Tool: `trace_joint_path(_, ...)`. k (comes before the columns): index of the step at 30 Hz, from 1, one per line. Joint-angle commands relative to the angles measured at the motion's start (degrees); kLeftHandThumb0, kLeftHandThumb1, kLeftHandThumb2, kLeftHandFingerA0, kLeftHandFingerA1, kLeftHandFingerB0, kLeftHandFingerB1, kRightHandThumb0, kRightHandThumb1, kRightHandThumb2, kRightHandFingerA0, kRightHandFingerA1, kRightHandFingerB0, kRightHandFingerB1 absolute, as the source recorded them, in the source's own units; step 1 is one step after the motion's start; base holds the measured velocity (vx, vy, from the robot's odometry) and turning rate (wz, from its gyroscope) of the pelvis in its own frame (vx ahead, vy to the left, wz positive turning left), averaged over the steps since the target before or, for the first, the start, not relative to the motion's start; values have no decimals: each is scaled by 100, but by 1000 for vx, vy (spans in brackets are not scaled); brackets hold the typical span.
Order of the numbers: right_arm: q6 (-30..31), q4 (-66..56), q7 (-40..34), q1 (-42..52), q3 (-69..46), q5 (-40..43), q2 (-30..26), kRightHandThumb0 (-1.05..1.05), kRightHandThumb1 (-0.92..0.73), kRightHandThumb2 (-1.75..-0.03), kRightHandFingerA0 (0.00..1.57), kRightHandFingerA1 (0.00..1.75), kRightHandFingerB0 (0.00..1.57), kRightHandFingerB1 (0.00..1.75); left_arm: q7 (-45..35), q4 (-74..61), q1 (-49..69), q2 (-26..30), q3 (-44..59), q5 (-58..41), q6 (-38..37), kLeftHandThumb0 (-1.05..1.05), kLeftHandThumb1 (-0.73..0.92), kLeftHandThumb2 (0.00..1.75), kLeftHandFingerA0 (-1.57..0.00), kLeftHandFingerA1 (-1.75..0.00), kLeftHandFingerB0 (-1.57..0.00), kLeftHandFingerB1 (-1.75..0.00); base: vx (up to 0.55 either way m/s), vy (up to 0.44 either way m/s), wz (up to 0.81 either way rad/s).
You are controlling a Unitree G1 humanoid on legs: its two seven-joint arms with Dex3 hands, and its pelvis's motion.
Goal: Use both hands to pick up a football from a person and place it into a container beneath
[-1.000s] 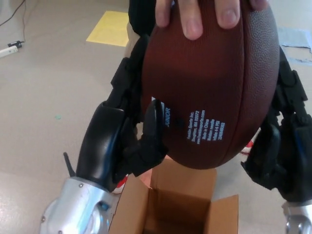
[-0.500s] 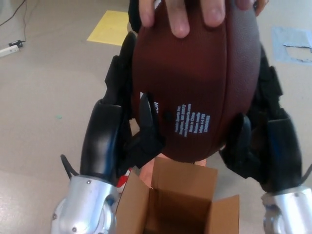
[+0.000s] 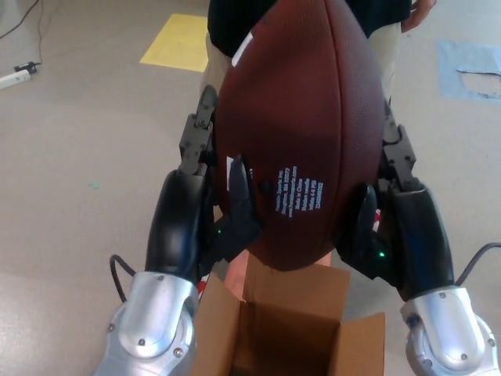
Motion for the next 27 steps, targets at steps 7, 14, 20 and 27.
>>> trace_joint_path(7,-379,1482,386,-608,-70,164,79,-89,-79,-115,0,11,1,12,-882,1527,-727,-164,26,-388,-488,-77,92,116,0,-12,0,-10,0,0,0)
trace_joint_path(14,-626,2335,377,-952,-367,289,86,-98,-84,-117,0,4,1,5,-1220,2654,-1195,-254,270,-529,-935,-65,92,85,0,0,0,-2,0,0,0)
trace_joint_path(20,-847,2874,403,-1313,-617,336,33,-90,-80,-117,0,11,0,10,-1382,3478,-1667,-397,491,-623,-1032,-67,92,84,0,0,0,-3,0,0,0)
trace_joint_path(27,-932,3447,226,-1604,-712,150,11,-86,-78,-100,0,4,0,7,-1696,4634,-2116,-462,777,-633,-1529,-80,92,116,0,-10,0,-10,0,0,0)
